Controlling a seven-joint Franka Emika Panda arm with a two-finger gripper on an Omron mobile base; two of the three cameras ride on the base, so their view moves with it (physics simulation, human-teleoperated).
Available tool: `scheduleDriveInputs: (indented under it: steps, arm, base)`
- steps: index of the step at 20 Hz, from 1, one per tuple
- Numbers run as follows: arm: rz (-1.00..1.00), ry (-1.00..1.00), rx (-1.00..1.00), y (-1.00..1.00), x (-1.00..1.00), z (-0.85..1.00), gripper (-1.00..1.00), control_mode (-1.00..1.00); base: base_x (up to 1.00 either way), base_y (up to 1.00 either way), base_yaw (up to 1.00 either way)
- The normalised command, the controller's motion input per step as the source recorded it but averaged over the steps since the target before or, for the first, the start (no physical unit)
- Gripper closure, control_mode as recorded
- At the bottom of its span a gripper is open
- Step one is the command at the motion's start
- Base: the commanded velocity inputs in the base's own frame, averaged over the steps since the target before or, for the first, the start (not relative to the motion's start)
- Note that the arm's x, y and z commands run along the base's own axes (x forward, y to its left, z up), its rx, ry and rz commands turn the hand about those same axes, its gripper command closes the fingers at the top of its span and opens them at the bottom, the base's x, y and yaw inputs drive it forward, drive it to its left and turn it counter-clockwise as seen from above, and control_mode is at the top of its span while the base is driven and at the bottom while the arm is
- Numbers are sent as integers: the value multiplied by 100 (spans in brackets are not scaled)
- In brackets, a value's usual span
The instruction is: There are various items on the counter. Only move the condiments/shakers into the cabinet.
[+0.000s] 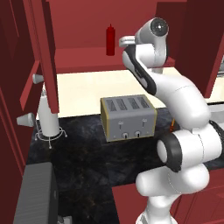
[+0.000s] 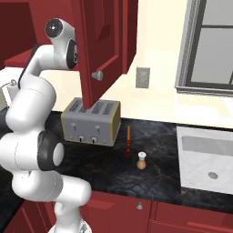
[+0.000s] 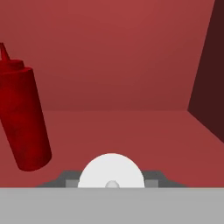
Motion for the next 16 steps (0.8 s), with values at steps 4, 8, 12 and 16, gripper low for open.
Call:
scheduleDriveInputs:
  steps: [4, 8, 12, 16]
  arm:
    - [0, 0, -1, 0, 25, -1, -100, -100]
    - [0, 0, -1, 0, 21, -3, -100, -100]
    - [0, 0, -1, 0, 23, -2, -100, -100]
    - [0, 0, -2, 0, 25, -5, -100, -100]
  base:
    - [0, 0, 0]
    - [0, 0, 0]
    - [0, 0, 0]
    - [0, 0, 0]
